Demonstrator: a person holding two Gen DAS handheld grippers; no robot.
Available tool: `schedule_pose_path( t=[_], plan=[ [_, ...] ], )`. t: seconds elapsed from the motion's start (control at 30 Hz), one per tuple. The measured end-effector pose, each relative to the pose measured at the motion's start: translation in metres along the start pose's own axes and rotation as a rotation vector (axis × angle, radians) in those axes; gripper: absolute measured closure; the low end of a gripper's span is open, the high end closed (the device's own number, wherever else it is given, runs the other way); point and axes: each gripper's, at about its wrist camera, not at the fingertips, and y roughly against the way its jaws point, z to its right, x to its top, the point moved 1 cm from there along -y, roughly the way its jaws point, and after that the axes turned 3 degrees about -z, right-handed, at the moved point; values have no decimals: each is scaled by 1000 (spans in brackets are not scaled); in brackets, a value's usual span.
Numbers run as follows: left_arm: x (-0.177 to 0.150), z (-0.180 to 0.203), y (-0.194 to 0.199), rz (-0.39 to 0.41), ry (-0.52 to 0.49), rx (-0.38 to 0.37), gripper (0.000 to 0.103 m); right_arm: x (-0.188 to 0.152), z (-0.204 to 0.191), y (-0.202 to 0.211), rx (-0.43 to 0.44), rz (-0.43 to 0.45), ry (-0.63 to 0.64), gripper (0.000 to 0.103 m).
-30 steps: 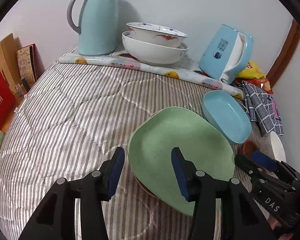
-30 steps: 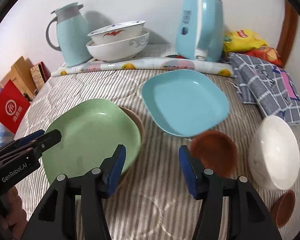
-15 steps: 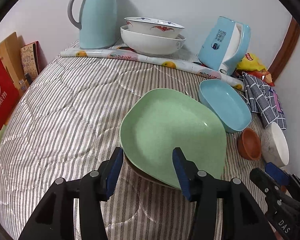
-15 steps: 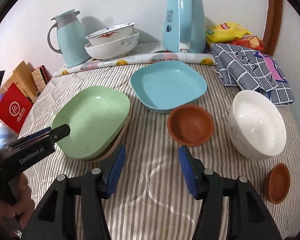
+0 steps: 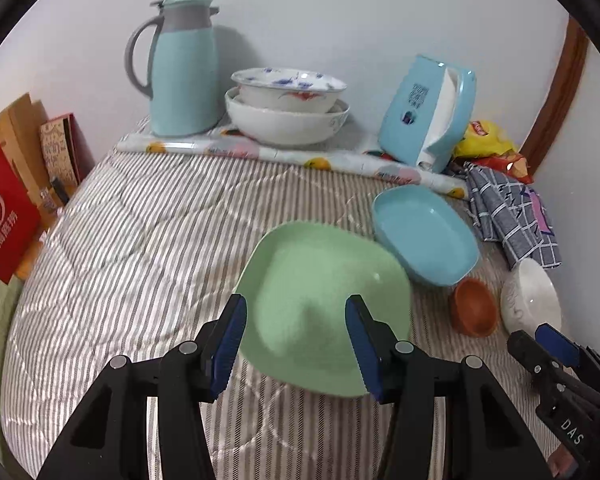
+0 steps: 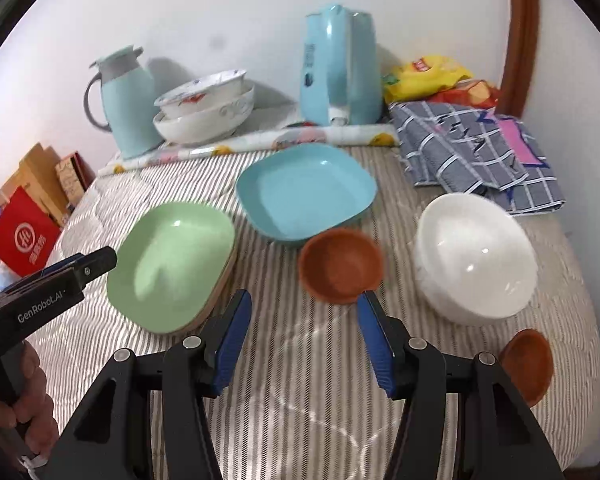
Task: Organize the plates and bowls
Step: 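Move both open grippers to the rim of the light-blue plate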
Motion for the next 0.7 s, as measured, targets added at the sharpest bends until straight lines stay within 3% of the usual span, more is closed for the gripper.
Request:
schedule_pose_path(
  t=[0.17, 0.23, 0.3, 0.4, 0.7],
  plan=[
    [14, 17, 4, 28, -30, -12, 54, 12, 14, 9, -19, 42, -41, 47],
    [20, 23, 5, 46, -43, -17, 54, 17, 19, 9, -20, 52, -54, 41],
    [25, 29, 5, 57, -56, -14, 54, 24, 23, 7, 1, 35, -62, 36],
    [34, 35, 1, 63, -63, -35, 54, 33, 27, 3, -24, 18, -62, 35],
    [58, 48, -28, 0, -63, -61, 54, 61, 40, -19, -24, -23, -103, 35]
  ],
)
